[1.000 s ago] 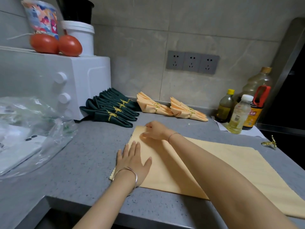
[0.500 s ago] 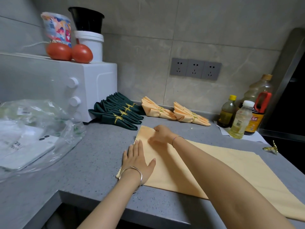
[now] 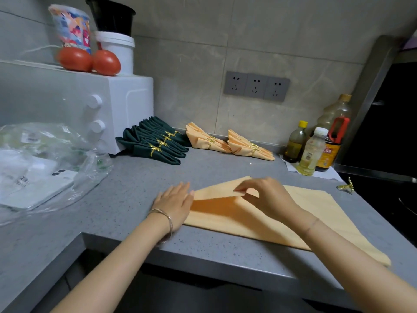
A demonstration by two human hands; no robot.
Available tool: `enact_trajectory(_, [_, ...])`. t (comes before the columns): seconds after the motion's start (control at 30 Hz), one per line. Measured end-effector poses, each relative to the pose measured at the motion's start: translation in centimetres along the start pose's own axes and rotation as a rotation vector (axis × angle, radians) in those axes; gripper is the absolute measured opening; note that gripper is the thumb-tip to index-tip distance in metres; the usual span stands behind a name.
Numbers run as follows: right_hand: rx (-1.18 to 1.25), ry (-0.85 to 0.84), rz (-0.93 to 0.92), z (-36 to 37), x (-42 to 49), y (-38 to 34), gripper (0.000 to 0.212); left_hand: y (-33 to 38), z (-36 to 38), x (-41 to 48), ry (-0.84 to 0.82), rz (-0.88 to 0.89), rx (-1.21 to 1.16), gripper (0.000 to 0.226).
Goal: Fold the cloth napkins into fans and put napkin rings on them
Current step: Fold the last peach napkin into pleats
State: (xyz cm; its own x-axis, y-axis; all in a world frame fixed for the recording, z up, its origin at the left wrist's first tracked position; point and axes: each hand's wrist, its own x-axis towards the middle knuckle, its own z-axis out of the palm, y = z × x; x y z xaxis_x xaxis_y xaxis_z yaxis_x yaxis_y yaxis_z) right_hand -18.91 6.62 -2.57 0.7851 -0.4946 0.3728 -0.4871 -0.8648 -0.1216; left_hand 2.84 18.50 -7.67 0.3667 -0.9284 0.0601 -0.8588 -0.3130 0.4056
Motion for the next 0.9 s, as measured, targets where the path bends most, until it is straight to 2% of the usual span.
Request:
enact_trajectory(0.13, [-0.086, 0.024, -0.104, 0.6, -3.7, 0.7, 0.021, 0.7, 1.1, -1.3, -0.115, 0.015, 0.187, 0.053])
enact_trajectory(0.23, [-0.119, 0.079, -0.17, 1.1, -5.2, 1.0, 0.024, 1.4, 1.2, -2.0, -0.128, 0.013, 0.26, 0.053])
enact_trajectory(0.7, [-0.026, -0.082, -0.009, 2.5, -8.6, 2.1, 0.031, 2.8, 1.6, -3.0, -0.177, 0.015, 0.318, 0.055])
enact_trajectory(0.9, [0.029, -0.044, 0.023, 2.6, -9.2, 1.6, 0.053, 3.7, 1.1, -0.4, -0.212, 0.035, 0.269, 0.053])
